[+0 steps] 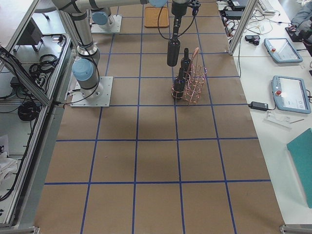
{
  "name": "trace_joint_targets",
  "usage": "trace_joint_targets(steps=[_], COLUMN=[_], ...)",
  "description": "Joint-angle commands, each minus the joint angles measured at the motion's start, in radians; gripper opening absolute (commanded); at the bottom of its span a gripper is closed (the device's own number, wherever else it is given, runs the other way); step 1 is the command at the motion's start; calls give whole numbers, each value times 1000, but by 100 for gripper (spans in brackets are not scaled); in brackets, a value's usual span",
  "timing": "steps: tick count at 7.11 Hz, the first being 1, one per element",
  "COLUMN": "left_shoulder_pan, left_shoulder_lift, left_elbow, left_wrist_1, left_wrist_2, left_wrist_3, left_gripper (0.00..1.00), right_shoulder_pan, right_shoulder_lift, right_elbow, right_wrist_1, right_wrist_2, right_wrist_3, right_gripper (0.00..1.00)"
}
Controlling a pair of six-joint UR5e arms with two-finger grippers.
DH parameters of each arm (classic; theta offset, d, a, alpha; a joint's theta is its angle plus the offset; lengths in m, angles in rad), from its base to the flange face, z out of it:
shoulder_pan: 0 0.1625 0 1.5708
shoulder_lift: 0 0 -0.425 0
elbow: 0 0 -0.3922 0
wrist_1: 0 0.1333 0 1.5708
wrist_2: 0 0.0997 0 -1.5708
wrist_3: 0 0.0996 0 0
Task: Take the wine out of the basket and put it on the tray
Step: 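Lift the bottle out of the rack with the right gripper toward table center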
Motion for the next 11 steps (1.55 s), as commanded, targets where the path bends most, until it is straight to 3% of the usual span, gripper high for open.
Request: trace_joint_targets(steps=[1, 3, 7, 8, 9, 11], left_shoulder_pan=[9, 58, 75, 75, 75, 73], left_shoulder_lift=[1, 4, 4, 4, 4, 4], left_elbow=[5, 8, 8, 8, 7, -1], left_wrist_1=[0, 0, 23, 23, 23, -6], left_wrist_2=[-1, -4, 1, 1, 2, -4], left_wrist_3=[0, 0, 0, -1, -1, -7], left_gripper=[100, 100, 100, 100, 100, 100], right_shoulder_pan=[243, 362, 467, 467, 467, 441], right_shoulder_lift=[89, 176, 249, 253, 252, 246], right_elbow=[7, 8, 60, 62, 64, 53], right_wrist_1=[-112, -252, -389, -389, -389, -395], right_wrist_2=[15, 14, 0, 2, 8, 41], right_wrist_3=[306, 463, 612, 620, 625, 560], right_gripper=[20, 19, 20, 38, 99, 100])
